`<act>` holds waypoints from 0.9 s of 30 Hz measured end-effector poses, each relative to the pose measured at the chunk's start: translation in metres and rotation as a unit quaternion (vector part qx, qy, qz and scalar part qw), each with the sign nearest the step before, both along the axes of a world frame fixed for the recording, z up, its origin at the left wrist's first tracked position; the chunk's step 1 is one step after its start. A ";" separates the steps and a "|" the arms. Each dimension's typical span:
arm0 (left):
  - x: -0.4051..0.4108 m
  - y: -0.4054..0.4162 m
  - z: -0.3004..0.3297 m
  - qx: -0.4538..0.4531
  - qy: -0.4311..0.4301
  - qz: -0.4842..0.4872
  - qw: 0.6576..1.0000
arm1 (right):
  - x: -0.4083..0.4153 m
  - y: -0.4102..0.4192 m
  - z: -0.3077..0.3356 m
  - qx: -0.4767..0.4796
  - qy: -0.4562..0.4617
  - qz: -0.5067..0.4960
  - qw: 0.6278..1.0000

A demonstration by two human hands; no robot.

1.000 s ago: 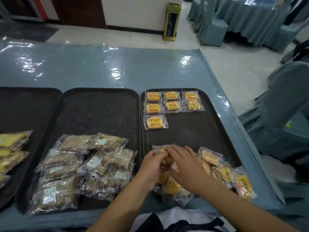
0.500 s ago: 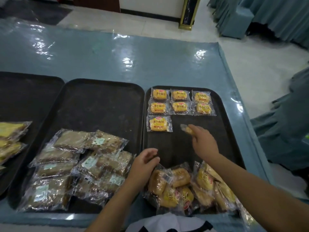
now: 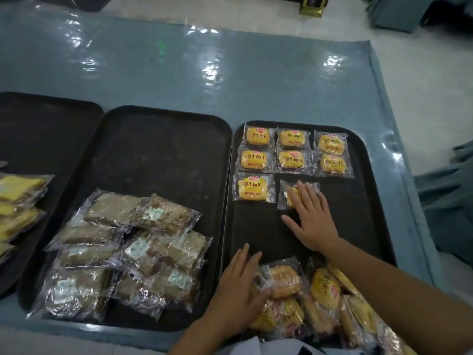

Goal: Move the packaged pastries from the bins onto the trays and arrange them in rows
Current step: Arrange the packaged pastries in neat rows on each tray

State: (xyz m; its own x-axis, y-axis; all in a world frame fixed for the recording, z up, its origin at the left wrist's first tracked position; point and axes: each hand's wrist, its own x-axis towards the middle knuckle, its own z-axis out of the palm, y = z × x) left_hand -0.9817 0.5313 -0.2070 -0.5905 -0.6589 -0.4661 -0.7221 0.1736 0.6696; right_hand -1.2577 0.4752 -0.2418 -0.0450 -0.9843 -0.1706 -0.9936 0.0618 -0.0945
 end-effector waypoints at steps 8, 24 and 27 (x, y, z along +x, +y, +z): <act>-0.003 0.003 -0.002 -0.024 -0.037 -0.042 0.998 | -0.001 -0.023 0.004 0.012 0.019 0.012 1.000; -0.005 0.004 -0.010 -0.061 -0.025 -0.035 0.997 | -0.013 0.117 0.085 -0.109 -0.323 -0.332 0.879; -0.006 0.004 -0.010 -0.063 -0.028 -0.036 0.997 | -0.012 0.169 0.096 -0.150 -0.328 -0.415 0.835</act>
